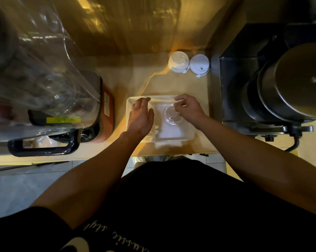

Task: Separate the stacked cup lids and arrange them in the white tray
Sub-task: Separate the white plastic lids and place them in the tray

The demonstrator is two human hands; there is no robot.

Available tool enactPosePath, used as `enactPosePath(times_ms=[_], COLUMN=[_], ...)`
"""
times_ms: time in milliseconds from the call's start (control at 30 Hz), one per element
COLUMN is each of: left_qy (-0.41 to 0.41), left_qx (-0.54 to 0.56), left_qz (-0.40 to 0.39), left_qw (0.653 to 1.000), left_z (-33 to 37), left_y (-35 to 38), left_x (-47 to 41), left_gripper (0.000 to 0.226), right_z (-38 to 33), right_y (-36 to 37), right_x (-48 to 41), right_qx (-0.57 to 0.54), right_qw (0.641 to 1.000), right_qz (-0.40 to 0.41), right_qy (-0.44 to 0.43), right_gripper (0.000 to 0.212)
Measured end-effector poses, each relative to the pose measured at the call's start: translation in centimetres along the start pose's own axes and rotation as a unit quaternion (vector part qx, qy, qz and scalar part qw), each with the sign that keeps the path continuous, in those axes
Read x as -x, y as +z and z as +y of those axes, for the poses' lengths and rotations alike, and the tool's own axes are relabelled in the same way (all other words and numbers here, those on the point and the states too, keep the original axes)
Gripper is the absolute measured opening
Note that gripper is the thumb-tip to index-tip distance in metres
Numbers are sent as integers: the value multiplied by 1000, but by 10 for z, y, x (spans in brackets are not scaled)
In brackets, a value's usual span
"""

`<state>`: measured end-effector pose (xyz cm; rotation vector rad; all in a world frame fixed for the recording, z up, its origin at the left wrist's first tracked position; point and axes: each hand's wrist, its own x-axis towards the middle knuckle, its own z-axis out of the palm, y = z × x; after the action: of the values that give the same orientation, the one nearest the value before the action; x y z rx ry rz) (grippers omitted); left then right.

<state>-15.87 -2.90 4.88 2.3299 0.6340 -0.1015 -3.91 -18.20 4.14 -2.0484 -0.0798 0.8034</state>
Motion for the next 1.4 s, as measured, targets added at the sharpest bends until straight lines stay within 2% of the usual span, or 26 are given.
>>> enactPosePath(times_ms=[167, 300, 567, 900, 1233, 1400], left_qy=[34, 52, 94, 160, 150, 124], left_qx=[-47, -78, -156, -207, -226, -197], left_qz=[-28, -42, -50, -58, -101, -123], left_qw=[998, 995, 982, 963, 957, 965], left_z=[7, 17, 41, 53, 51, 42], left_y=[-2, -4, -10, 0, 33, 48], left_x=[-18, -39, -99, -164, -226, -245], left_gripper=[47, 52, 56, 59, 67, 78], right_z=[-11, -18, -35, -49, -31, -33], right_y=[-23, -43, -70, -86, -80, -81], right_x=[-7, -20, -61, -114, -166, -180], right_qx=[56, 106, 229, 324, 366, 471], right_qw=[994, 989, 965, 940, 928, 880], right_qz=[60, 61, 66, 51, 35, 39], right_qy=[-66, -83, -111, -96, -52, -53], right_gripper=[21, 26, 51, 58, 72, 80])
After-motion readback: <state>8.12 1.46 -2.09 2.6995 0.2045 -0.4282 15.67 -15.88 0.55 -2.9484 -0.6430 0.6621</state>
